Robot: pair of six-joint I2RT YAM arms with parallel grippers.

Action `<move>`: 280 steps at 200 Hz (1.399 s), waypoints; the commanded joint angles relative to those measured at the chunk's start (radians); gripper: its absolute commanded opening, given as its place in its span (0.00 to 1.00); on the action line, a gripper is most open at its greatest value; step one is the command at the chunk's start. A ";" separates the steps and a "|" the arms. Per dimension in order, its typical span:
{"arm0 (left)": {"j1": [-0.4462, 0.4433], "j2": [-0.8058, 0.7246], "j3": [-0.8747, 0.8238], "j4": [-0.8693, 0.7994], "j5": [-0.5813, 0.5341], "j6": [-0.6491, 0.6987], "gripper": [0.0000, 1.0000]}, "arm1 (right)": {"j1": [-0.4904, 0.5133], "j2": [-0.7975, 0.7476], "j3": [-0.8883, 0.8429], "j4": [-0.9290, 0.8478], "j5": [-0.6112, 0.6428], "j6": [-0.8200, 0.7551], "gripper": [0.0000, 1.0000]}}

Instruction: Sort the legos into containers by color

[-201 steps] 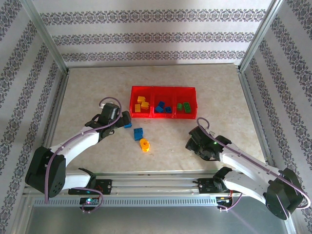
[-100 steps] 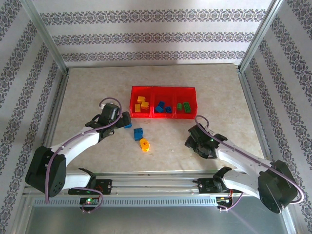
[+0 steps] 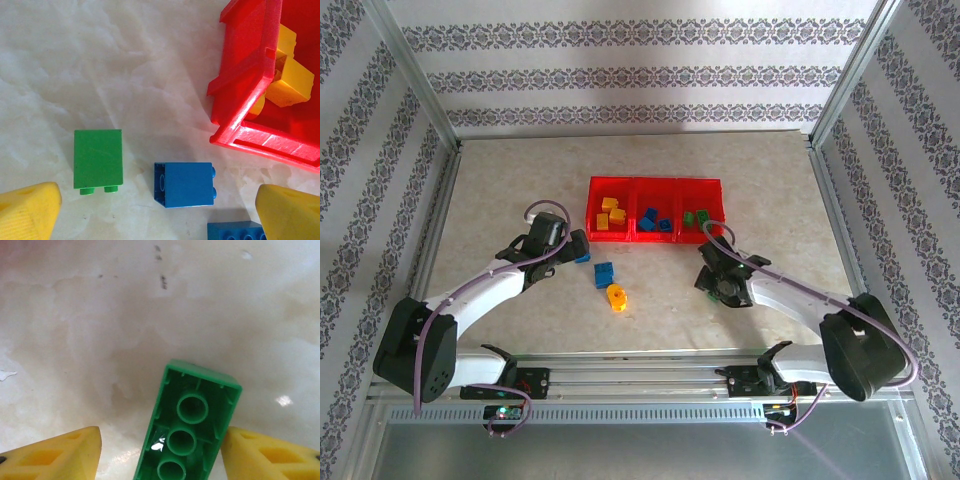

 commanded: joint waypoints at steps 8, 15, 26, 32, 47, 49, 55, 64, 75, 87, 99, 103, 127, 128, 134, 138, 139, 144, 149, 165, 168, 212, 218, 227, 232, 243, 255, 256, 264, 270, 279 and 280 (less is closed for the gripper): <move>0.018 -0.006 -0.006 0.020 -0.001 -0.012 1.00 | -0.014 0.072 0.055 -0.012 -0.025 -0.087 0.58; 0.019 -0.009 -0.006 0.018 -0.002 -0.012 1.00 | -0.014 0.087 0.063 -0.018 -0.036 -0.097 0.57; 0.018 -0.007 -0.005 0.018 -0.001 -0.011 1.00 | -0.013 0.110 0.073 -0.026 -0.050 -0.113 0.53; 0.018 -0.009 -0.004 0.018 0.000 -0.011 1.00 | -0.014 0.120 0.076 -0.029 -0.057 -0.117 0.51; 0.019 -0.009 -0.003 0.020 0.002 -0.013 1.00 | -0.013 0.139 0.078 -0.033 -0.070 -0.124 0.48; 0.019 -0.009 -0.003 0.020 0.002 -0.013 1.00 | -0.013 0.140 0.078 -0.033 -0.072 -0.124 0.47; 0.018 -0.008 -0.003 0.020 0.002 -0.014 1.00 | -0.013 0.142 0.078 -0.033 -0.075 -0.125 0.46; 0.018 -0.009 -0.003 0.022 0.003 -0.014 1.00 | -0.013 0.144 0.075 -0.032 -0.075 -0.125 0.43; 0.019 -0.007 -0.003 0.023 0.003 -0.014 1.00 | -0.013 0.142 0.075 -0.031 -0.074 -0.126 0.41; 0.019 -0.006 -0.003 0.022 0.004 -0.014 1.00 | -0.013 0.136 0.076 -0.033 -0.069 -0.131 0.38; 0.020 -0.004 -0.001 0.021 0.006 -0.013 1.00 | -0.013 0.133 0.080 -0.036 -0.065 -0.135 0.36; 0.019 -0.005 -0.001 0.021 0.007 -0.013 1.00 | -0.013 0.132 0.082 -0.037 -0.063 -0.137 0.34; 0.019 -0.007 -0.001 0.022 0.008 -0.013 1.00 | -0.012 0.130 0.098 -0.050 -0.051 -0.147 0.26; 0.019 -0.007 -0.001 0.022 0.008 -0.013 1.00 | -0.011 0.130 0.099 -0.051 -0.051 -0.147 0.26; 0.019 -0.007 -0.001 0.022 0.008 -0.013 1.00 | -0.010 0.130 0.104 -0.055 -0.049 -0.151 0.25; 0.019 -0.007 -0.001 0.022 0.008 -0.013 1.00 | -0.010 0.130 0.109 -0.058 -0.046 -0.153 0.25; 0.019 -0.008 -0.001 0.021 0.008 -0.013 1.00 | -0.009 0.130 0.109 -0.058 -0.046 -0.154 0.25; 0.019 -0.009 -0.002 0.022 0.008 -0.013 1.00 | -0.007 0.130 0.115 -0.062 -0.043 -0.157 0.25; 0.019 -0.010 -0.001 0.019 0.008 -0.013 1.00 | -0.005 0.130 0.120 -0.067 -0.036 -0.160 0.25; 0.019 -0.016 -0.005 0.017 0.005 -0.013 1.00 | 0.006 0.132 0.142 -0.086 -0.015 -0.172 0.25; 0.020 -0.016 -0.006 0.017 0.005 -0.013 1.00 | 0.007 0.134 0.148 -0.090 -0.012 -0.175 0.25; 0.020 -0.024 -0.016 0.024 -0.004 -0.013 1.00 | 0.018 0.143 0.223 -0.113 0.019 -0.222 0.25; 0.019 -0.022 -0.016 0.027 -0.003 -0.013 1.00 | 0.018 0.146 0.235 -0.117 0.024 -0.230 0.25; 0.020 -0.019 -0.015 0.030 -0.001 -0.015 1.00 | 0.018 0.146 0.254 -0.122 0.030 -0.243 0.25; 0.019 -0.018 -0.015 0.033 0.000 -0.016 1.00 | 0.018 0.145 0.264 -0.123 0.034 -0.250 0.26; 0.019 -0.016 -0.016 0.038 0.002 -0.018 1.00 | 0.016 0.148 0.288 -0.126 0.043 -0.270 0.26; 0.019 -0.016 -0.015 0.036 0.005 -0.018 1.00 | 0.015 0.155 0.322 -0.131 0.055 -0.294 0.27; 0.018 -0.016 -0.015 0.036 0.005 -0.018 1.00 | 0.015 0.156 0.325 -0.131 0.056 -0.297 0.27; 0.021 -0.018 -0.015 0.034 0.005 -0.019 1.00 | 0.012 0.163 0.350 -0.133 0.063 -0.314 0.27; 0.018 -0.022 -0.015 0.032 0.005 -0.019 1.00 | 0.010 0.169 0.370 -0.135 0.068 -0.328 0.27; 0.019 -0.028 -0.019 0.032 0.003 -0.021 1.00 | 0.006 0.178 0.402 -0.139 0.075 -0.348 0.27; 0.020 -0.028 -0.019 0.032 0.003 -0.021 1.00 | 0.006 0.179 0.407 -0.139 0.076 -0.351 0.27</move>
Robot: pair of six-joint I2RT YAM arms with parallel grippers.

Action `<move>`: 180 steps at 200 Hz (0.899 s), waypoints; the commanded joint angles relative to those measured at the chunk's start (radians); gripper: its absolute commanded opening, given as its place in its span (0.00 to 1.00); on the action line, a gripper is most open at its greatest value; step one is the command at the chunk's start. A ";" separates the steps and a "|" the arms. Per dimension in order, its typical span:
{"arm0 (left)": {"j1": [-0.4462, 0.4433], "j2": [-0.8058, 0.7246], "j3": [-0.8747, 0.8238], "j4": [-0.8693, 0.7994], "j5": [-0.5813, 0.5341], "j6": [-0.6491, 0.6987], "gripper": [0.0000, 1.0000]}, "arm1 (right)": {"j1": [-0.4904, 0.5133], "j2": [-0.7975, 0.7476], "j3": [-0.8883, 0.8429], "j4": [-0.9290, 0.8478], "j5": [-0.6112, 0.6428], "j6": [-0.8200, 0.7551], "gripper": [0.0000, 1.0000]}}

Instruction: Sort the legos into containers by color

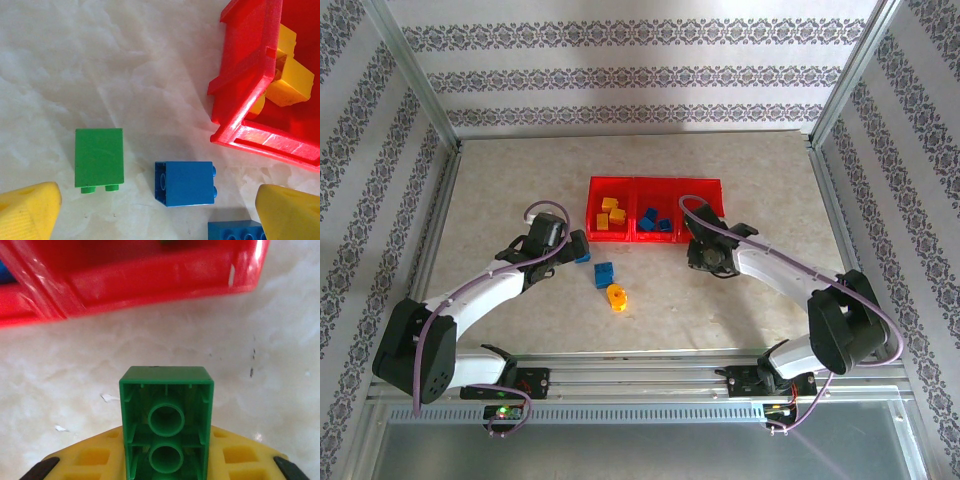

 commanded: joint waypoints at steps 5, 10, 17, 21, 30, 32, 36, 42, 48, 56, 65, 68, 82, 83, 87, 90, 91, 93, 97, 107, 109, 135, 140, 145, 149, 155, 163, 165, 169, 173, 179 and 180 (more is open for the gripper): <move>0.020 -0.025 -0.015 0.031 0.003 -0.022 1.00 | -0.006 0.033 0.098 -0.030 0.060 -0.089 0.27; 0.019 -0.027 -0.018 0.031 0.002 -0.023 1.00 | -0.008 0.040 0.116 -0.032 0.066 -0.102 0.27; 0.019 -0.032 -0.019 0.031 0.000 -0.023 1.00 | -0.012 0.049 0.143 -0.034 0.075 -0.122 0.27; 0.020 -0.034 -0.018 0.031 0.000 -0.023 1.00 | -0.016 0.054 0.159 -0.036 0.080 -0.133 0.27; 0.020 -0.037 -0.021 0.031 -0.002 -0.022 1.00 | -0.023 0.069 0.195 -0.040 0.090 -0.161 0.27; 0.019 -0.037 -0.021 0.031 -0.002 -0.023 1.00 | -0.024 0.073 0.203 -0.041 0.093 -0.167 0.27; 0.020 -0.038 -0.021 0.031 -0.002 -0.023 1.00 | -0.028 0.078 0.219 -0.044 0.100 -0.177 0.27; 0.019 -0.038 -0.020 0.031 -0.001 -0.022 1.00 | -0.034 0.089 0.241 -0.045 0.109 -0.195 0.27; 0.021 -0.037 -0.019 0.030 -0.001 -0.022 1.00 | -0.040 0.099 0.262 -0.046 0.117 -0.214 0.27; 0.021 -0.036 -0.016 0.029 0.000 -0.020 1.00 | -0.050 0.115 0.291 -0.050 0.126 -0.237 0.28; 0.021 -0.036 -0.013 0.028 0.002 -0.018 1.00 | -0.063 0.134 0.322 -0.053 0.129 -0.261 0.28; 0.021 -0.036 -0.011 0.026 0.002 -0.018 1.00 | -0.069 0.141 0.332 -0.054 0.131 -0.266 0.28; 0.021 -0.041 -0.010 0.026 0.004 -0.018 1.00 | -0.092 0.175 0.380 -0.057 0.128 -0.293 0.28; 0.021 -0.041 -0.010 0.026 0.005 -0.017 1.00 | -0.094 0.178 0.382 -0.057 0.128 -0.295 0.28; 0.020 -0.043 -0.011 0.026 0.005 -0.018 1.00 | -0.100 0.189 0.393 -0.057 0.126 -0.302 0.28; 0.021 -0.044 -0.011 0.026 0.004 -0.018 1.00 | -0.105 0.198 0.403 -0.060 0.126 -0.305 0.28; 0.021 -0.046 -0.011 0.026 0.005 -0.017 1.00 | -0.107 0.200 0.406 -0.060 0.125 -0.307 0.28; 0.021 -0.047 -0.011 0.026 0.005 -0.018 1.00 | -0.110 0.206 0.411 -0.062 0.125 -0.310 0.28; 0.020 -0.049 -0.012 0.026 0.004 -0.018 1.00 | -0.115 0.216 0.423 -0.063 0.124 -0.315 0.28; 0.020 -0.053 -0.014 0.023 0.001 -0.020 1.00 | -0.126 0.242 0.448 -0.062 0.120 -0.334 0.28; 0.020 -0.055 -0.015 0.023 0.001 -0.020 1.00 | -0.128 0.248 0.453 -0.062 0.120 -0.337 0.28; 0.021 -0.065 -0.019 0.014 -0.002 -0.019 1.00 | -0.147 0.328 0.519 -0.065 0.122 -0.380 0.28; 0.020 -0.066 -0.018 0.012 -0.003 -0.020 1.00 | -0.150 0.345 0.532 -0.066 0.122 -0.385 0.28; 0.021 -0.068 -0.018 0.011 -0.004 -0.020 1.00 | -0.154 0.359 0.545 -0.068 0.118 -0.390 0.28; 0.020 -0.067 -0.018 0.009 -0.004 -0.020 1.00 | -0.157 0.373 0.553 -0.068 0.116 -0.394 0.28; 0.020 -0.070 -0.019 0.008 -0.004 -0.020 1.00 | -0.160 0.390 0.564 -0.065 0.113 -0.402 0.28; 0.021 -0.071 -0.019 0.008 -0.005 -0.019 1.00 | -0.163 0.414 0.579 -0.064 0.110 -0.406 0.28; 0.021 -0.072 -0.019 0.008 -0.004 -0.020 1.00 | -0.165 0.420 0.584 -0.064 0.107 -0.407 0.28; 0.020 -0.073 -0.018 0.007 -0.004 -0.020 1.00 | -0.167 0.432 0.593 -0.067 0.104 -0.409 0.28; 0.020 -0.074 -0.018 0.006 -0.004 -0.020 1.00 | -0.169 0.444 0.602 -0.066 0.100 -0.410 0.28; 0.021 -0.075 -0.018 0.005 -0.004 -0.020 1.00 | -0.171 0.458 0.610 -0.064 0.096 -0.412 0.28; 0.020 -0.076 -0.018 0.005 -0.004 -0.019 1.00 | -0.171 0.461 0.611 -0.064 0.096 -0.412 0.28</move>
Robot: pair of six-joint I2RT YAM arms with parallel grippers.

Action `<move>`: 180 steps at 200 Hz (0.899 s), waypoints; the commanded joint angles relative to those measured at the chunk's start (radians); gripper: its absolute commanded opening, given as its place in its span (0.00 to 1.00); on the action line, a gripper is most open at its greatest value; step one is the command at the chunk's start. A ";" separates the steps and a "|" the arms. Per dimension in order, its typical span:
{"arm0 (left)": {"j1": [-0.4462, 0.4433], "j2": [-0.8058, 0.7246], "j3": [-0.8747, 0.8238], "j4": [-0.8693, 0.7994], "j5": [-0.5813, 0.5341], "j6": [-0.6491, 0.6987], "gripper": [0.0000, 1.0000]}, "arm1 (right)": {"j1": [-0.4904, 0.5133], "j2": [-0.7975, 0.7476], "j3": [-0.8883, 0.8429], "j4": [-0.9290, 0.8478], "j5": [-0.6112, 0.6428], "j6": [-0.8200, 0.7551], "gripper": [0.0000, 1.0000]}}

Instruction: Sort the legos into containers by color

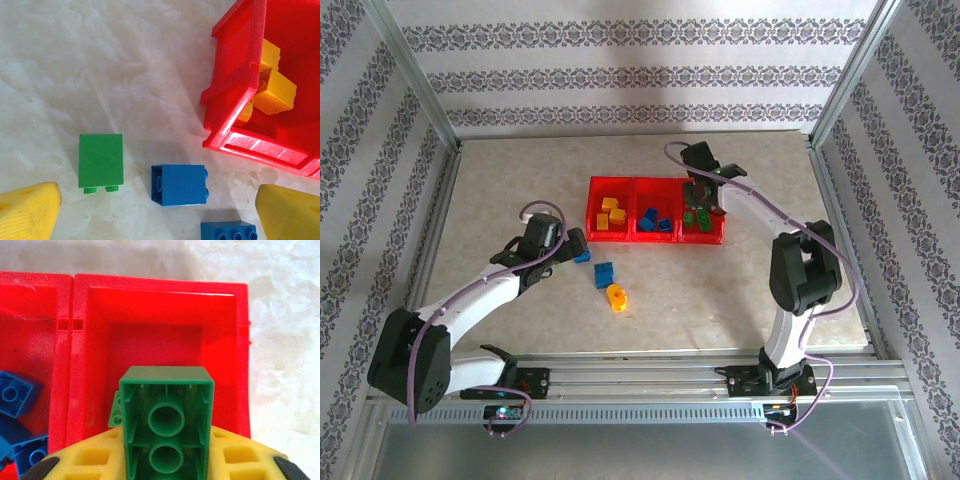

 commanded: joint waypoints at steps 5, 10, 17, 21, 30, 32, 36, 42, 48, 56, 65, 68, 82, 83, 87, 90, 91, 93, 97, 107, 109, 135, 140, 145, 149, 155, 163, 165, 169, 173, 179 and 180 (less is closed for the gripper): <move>0.015 -0.022 -0.007 0.000 -0.004 -0.016 1.00 | -0.013 0.065 0.061 -0.017 0.000 -0.039 0.29; 0.014 -0.021 -0.007 -0.002 -0.005 -0.016 1.00 | -0.015 0.078 0.069 -0.017 -0.003 -0.041 0.30; 0.014 -0.022 -0.007 -0.004 -0.006 -0.014 1.00 | -0.017 0.094 0.079 -0.017 -0.007 -0.044 0.30; 0.015 -0.023 -0.007 -0.004 -0.006 -0.014 1.00 | -0.017 0.104 0.085 -0.017 -0.010 -0.046 0.31; 0.015 -0.022 -0.006 -0.007 -0.008 -0.014 1.00 | -0.018 0.122 0.094 -0.015 -0.011 -0.050 0.31; 0.015 -0.022 -0.006 -0.008 -0.008 -0.013 1.00 | -0.018 0.125 0.096 -0.015 -0.012 -0.051 0.31; 0.014 -0.025 -0.007 -0.008 -0.008 -0.013 1.00 | -0.018 0.133 0.099 -0.014 -0.010 -0.054 0.31; 0.015 -0.024 -0.007 -0.010 -0.008 -0.013 1.00 | -0.019 0.145 0.104 -0.014 -0.008 -0.055 0.31; 0.014 -0.026 -0.007 -0.013 -0.009 -0.013 1.00 | -0.021 0.154 0.111 -0.016 -0.008 -0.055 0.31; 0.015 -0.026 -0.007 -0.016 -0.010 -0.011 1.00 | -0.021 0.165 0.115 -0.017 -0.008 -0.055 0.32; 0.015 -0.029 -0.007 -0.019 -0.011 -0.010 1.00 | -0.024 0.175 0.116 -0.017 -0.009 -0.054 0.33; 0.015 -0.030 -0.008 -0.020 -0.013 -0.009 1.00 | -0.024 0.175 0.117 -0.017 -0.009 -0.054 0.33; 0.015 -0.035 -0.011 -0.026 -0.016 -0.008 1.00 | -0.025 0.182 0.114 -0.017 -0.008 -0.052 0.35; 0.015 -0.035 -0.011 -0.027 -0.016 -0.008 1.00 | -0.025 0.183 0.114 -0.017 -0.008 -0.052 0.35; 0.014 -0.038 -0.013 -0.028 -0.016 -0.008 1.00 | -0.027 0.183 0.113 -0.017 -0.008 -0.051 0.36; 0.015 -0.038 -0.014 -0.029 -0.018 -0.008 1.00 | -0.027 0.184 0.113 -0.016 -0.008 -0.051 0.36; 0.014 -0.038 -0.014 -0.029 -0.018 -0.007 1.00 | -0.027 0.184 0.112 -0.016 -0.008 -0.051 0.37; 0.014 -0.040 -0.015 -0.030 -0.018 -0.007 1.00 | -0.027 0.184 0.111 -0.015 -0.008 -0.051 0.37; 0.014 -0.041 -0.015 -0.031 -0.018 -0.007 1.00 | -0.028 0.184 0.109 -0.015 -0.008 -0.051 0.37; 0.015 -0.043 -0.016 -0.034 -0.018 -0.006 1.00 | -0.030 0.186 0.108 -0.015 -0.006 -0.050 0.40; 0.015 -0.043 -0.016 -0.034 -0.018 -0.005 1.00 | -0.030 0.186 0.107 -0.015 -0.006 -0.049 0.40; 0.015 -0.040 -0.015 -0.039 -0.015 0.006 1.00 | -0.030 0.181 0.102 -0.015 -0.005 -0.048 0.45; 0.015 -0.040 -0.013 -0.039 -0.011 0.011 1.00 | -0.030 0.179 0.101 -0.014 -0.006 -0.046 0.45; 0.015 -0.037 -0.012 -0.039 -0.007 0.015 1.00 | -0.030 0.177 0.101 -0.013 -0.008 -0.045 0.46; 0.015 -0.036 -0.010 -0.039 -0.003 0.017 1.00 | -0.030 0.176 0.099 -0.013 -0.008 -0.044 0.47; 0.015 -0.033 -0.010 -0.039 0.002 0.021 1.00 | -0.030 0.174 0.097 -0.012 -0.009 -0.043 0.47; 0.014 -0.029 -0.006 -0.039 0.007 0.025 1.00 | -0.030 0.171 0.098 -0.012 -0.011 -0.043 0.48; 0.015 -0.028 -0.006 -0.038 0.009 0.026 1.00 | -0.030 0.170 0.098 -0.012 -0.011 -0.043 0.47; 0.014 -0.025 -0.004 -0.038 0.011 0.028 1.00 | -0.030 0.169 0.097 -0.012 -0.012 -0.042 0.47; 0.014 -0.024 -0.003 -0.037 0.015 0.030 1.00 | -0.030 0.168 0.097 -0.013 -0.012 -0.041 0.47; 0.014 -0.019 0.000 -0.039 0.017 0.035 1.00 | -0.030 0.165 0.096 -0.014 -0.014 -0.040 0.47; 0.014 -0.019 0.001 -0.040 0.018 0.035 1.00 | -0.030 0.164 0.096 -0.014 -0.015 -0.040 0.47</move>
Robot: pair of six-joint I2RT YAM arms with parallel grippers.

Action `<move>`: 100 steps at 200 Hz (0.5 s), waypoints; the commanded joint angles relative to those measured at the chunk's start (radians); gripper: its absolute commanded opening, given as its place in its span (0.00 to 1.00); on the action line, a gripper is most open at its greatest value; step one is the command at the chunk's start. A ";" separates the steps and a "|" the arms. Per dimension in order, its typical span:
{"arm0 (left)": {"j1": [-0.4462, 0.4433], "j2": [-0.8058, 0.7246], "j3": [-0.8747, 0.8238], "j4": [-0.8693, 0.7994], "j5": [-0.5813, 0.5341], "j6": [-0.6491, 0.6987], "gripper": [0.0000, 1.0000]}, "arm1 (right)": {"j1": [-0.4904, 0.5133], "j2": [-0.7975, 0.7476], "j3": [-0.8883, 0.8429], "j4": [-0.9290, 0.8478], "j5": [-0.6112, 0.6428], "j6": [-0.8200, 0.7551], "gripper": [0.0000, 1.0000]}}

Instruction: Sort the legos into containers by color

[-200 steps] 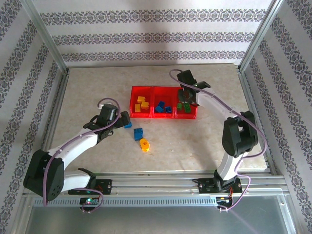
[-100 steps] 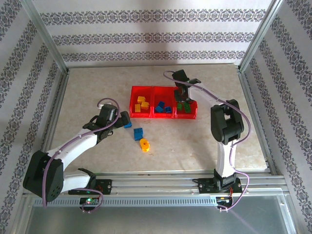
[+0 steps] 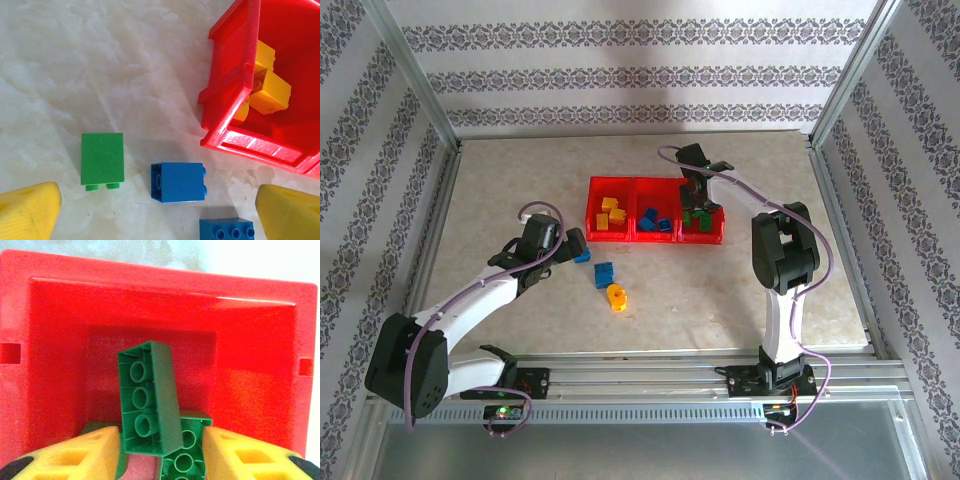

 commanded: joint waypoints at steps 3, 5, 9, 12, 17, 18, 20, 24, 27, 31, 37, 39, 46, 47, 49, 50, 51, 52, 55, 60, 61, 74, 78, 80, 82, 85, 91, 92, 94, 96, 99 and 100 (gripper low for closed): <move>0.012 0.008 0.009 -0.031 0.018 0.028 1.00 | -0.003 -0.012 0.009 -0.013 -0.009 -0.003 0.47; 0.013 0.009 0.010 -0.032 0.018 0.029 1.00 | -0.003 -0.013 0.009 -0.013 -0.010 -0.002 0.47; 0.011 0.012 0.013 -0.033 0.018 0.032 1.00 | -0.004 -0.018 0.008 -0.013 -0.012 -0.002 0.47; 0.010 0.013 0.014 -0.034 0.018 0.035 1.00 | -0.004 -0.020 0.007 -0.013 -0.012 -0.002 0.47; 0.006 0.018 0.019 -0.034 0.017 0.040 1.00 | -0.004 -0.027 0.006 -0.013 -0.013 0.000 0.47; 0.005 0.018 0.020 -0.034 0.017 0.041 1.00 | -0.004 -0.028 0.005 -0.013 -0.013 0.000 0.47; 0.003 0.020 0.022 -0.034 0.016 0.042 1.00 | -0.004 -0.031 0.005 -0.013 -0.014 0.000 0.48; 0.000 0.024 0.026 -0.036 0.014 0.047 1.00 | -0.004 -0.036 0.003 -0.014 -0.015 0.001 0.48; -0.004 0.027 0.031 -0.039 0.011 0.049 1.00 | -0.003 -0.041 0.002 -0.015 -0.015 0.003 0.48; -0.009 0.034 0.036 -0.041 0.004 0.053 1.00 | -0.004 -0.047 0.001 -0.015 -0.017 0.004 0.48; -0.021 0.041 0.047 -0.048 -0.006 0.059 1.00 | -0.003 -0.060 -0.003 -0.015 -0.020 0.007 0.48; -0.024 0.046 0.052 -0.050 -0.009 0.061 1.00 | -0.003 -0.064 -0.004 -0.015 -0.020 0.007 0.48; -0.037 0.060 0.067 -0.061 -0.023 0.067 0.99 | 0.000 -0.080 -0.011 -0.013 -0.023 0.010 0.49; -0.039 0.062 0.067 -0.062 -0.025 0.068 0.99 | -0.001 -0.083 -0.011 -0.013 -0.023 0.011 0.49; -0.043 0.067 0.073 -0.064 -0.029 0.070 0.99 | -0.001 -0.088 -0.014 -0.012 -0.023 0.012 0.50; -0.045 0.069 0.074 -0.066 -0.031 0.070 0.99 | 0.000 -0.089 -0.015 -0.012 -0.023 0.013 0.50; -0.047 0.071 0.077 -0.068 -0.033 0.070 0.99 | 0.000 -0.093 -0.016 -0.012 -0.023 0.013 0.50; -0.049 0.074 0.079 -0.069 -0.036 0.071 0.99 | 0.001 -0.095 -0.017 -0.012 -0.023 0.013 0.50; -0.055 0.080 0.084 -0.073 -0.042 0.073 0.99 | 0.002 -0.104 -0.020 -0.011 -0.023 0.015 0.50; -0.063 0.091 0.094 -0.077 -0.049 0.076 0.98 | 0.003 -0.118 -0.026 -0.010 -0.024 0.018 0.51; -0.066 0.093 0.096 -0.078 -0.051 0.075 0.98 | 0.003 -0.120 -0.028 -0.010 -0.023 0.018 0.51; -0.085 0.118 0.112 -0.086 -0.067 0.077 0.96 | 0.009 -0.159 -0.047 -0.007 -0.018 0.028 0.53; -0.093 0.126 0.117 -0.089 -0.074 0.078 0.96 | 0.012 -0.172 -0.053 -0.007 -0.016 0.032 0.54; -0.095 0.130 0.119 -0.092 -0.078 0.079 0.96 | 0.011 -0.178 -0.058 -0.007 -0.016 0.035 0.54; -0.100 0.133 0.122 -0.093 -0.082 0.080 0.96 | 0.011 -0.185 -0.062 -0.007 -0.015 0.037 0.55; -0.105 0.140 0.127 -0.096 -0.086 0.082 0.95 | 0.013 -0.195 -0.068 -0.006 -0.015 0.039 0.55; -0.114 0.153 0.137 -0.105 -0.097 0.086 0.95 | 0.015 -0.218 -0.083 -0.002 -0.015 0.048 0.56; -0.115 0.156 0.139 -0.107 -0.099 0.086 0.95 | 0.015 -0.221 -0.086 0.000 -0.015 0.048 0.57; -0.120 0.159 0.143 -0.110 -0.103 0.087 0.94 | 0.016 -0.229 -0.091 0.002 -0.016 0.051 0.57; -0.122 0.165 0.147 -0.112 -0.105 0.089 0.94 | 0.016 -0.237 -0.099 0.004 -0.016 0.053 0.58; -0.125 0.171 0.151 -0.116 -0.108 0.090 0.94 | 0.017 -0.249 -0.109 0.008 -0.016 0.056 0.59; -0.126 0.174 0.153 -0.117 -0.108 0.090 0.94 | 0.017 -0.252 -0.111 0.010 -0.017 0.057 0.59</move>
